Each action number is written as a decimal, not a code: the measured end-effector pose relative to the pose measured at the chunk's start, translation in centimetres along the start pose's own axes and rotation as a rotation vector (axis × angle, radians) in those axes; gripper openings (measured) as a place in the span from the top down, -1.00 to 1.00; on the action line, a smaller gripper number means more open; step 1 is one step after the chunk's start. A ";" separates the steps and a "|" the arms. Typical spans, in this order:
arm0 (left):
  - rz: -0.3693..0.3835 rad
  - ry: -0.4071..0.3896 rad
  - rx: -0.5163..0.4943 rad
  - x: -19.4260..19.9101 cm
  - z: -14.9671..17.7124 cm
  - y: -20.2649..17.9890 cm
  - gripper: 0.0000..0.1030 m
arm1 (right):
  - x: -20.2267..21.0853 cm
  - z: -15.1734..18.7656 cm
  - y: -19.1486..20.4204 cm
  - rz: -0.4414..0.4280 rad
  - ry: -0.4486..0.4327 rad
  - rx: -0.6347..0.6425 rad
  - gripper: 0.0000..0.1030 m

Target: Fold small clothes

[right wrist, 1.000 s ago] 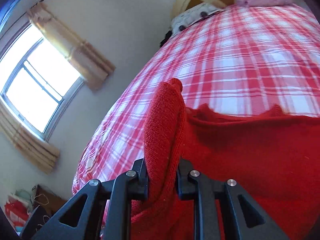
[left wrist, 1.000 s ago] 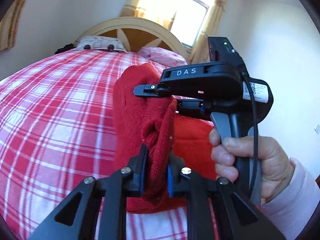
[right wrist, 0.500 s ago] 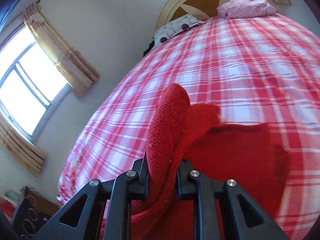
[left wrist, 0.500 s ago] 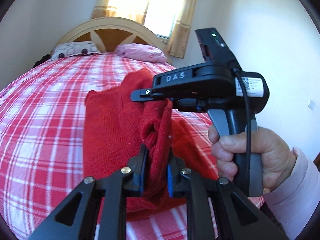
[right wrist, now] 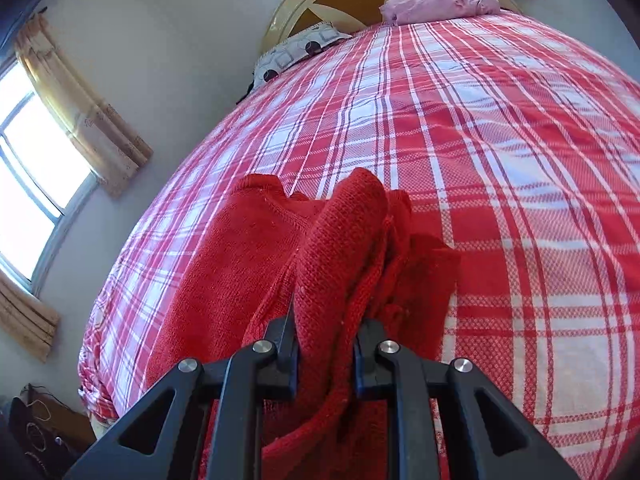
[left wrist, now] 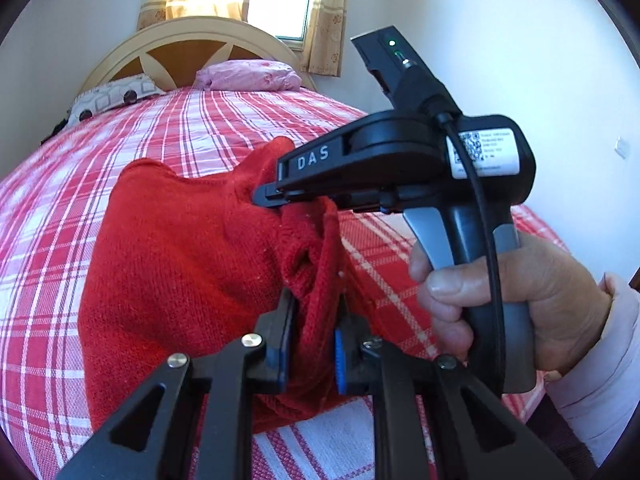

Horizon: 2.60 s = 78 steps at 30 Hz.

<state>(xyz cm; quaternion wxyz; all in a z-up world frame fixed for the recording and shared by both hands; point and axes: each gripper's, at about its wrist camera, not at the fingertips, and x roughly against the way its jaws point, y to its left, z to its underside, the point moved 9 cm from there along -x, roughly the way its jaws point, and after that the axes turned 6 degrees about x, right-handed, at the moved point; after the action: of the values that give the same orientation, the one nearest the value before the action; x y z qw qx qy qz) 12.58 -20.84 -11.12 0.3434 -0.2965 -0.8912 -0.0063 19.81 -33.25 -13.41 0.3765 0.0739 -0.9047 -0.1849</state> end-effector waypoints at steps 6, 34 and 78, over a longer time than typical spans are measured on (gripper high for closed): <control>-0.010 -0.015 -0.029 0.4 0.1 -0.3 0.67 | -0.3 -1.8 -0.4 -0.195 -0.060 -0.180 0.11; 0.097 -0.068 -0.169 8.2 2.1 -2.1 -0.91 | 7.5 -1.3 -5.7 0.056 -0.171 -0.209 -0.02; -0.310 0.122 0.085 6.8 4.4 11.1 -0.28 | 4.4 13.1 4.8 -0.119 -0.121 -0.327 0.73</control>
<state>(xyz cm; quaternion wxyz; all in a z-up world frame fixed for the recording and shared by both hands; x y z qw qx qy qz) 11.82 -7.12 -12.44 0.4039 -0.1397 -0.9032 -0.0397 7.42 -26.38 -17.14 0.3166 0.0537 -0.8778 -0.3555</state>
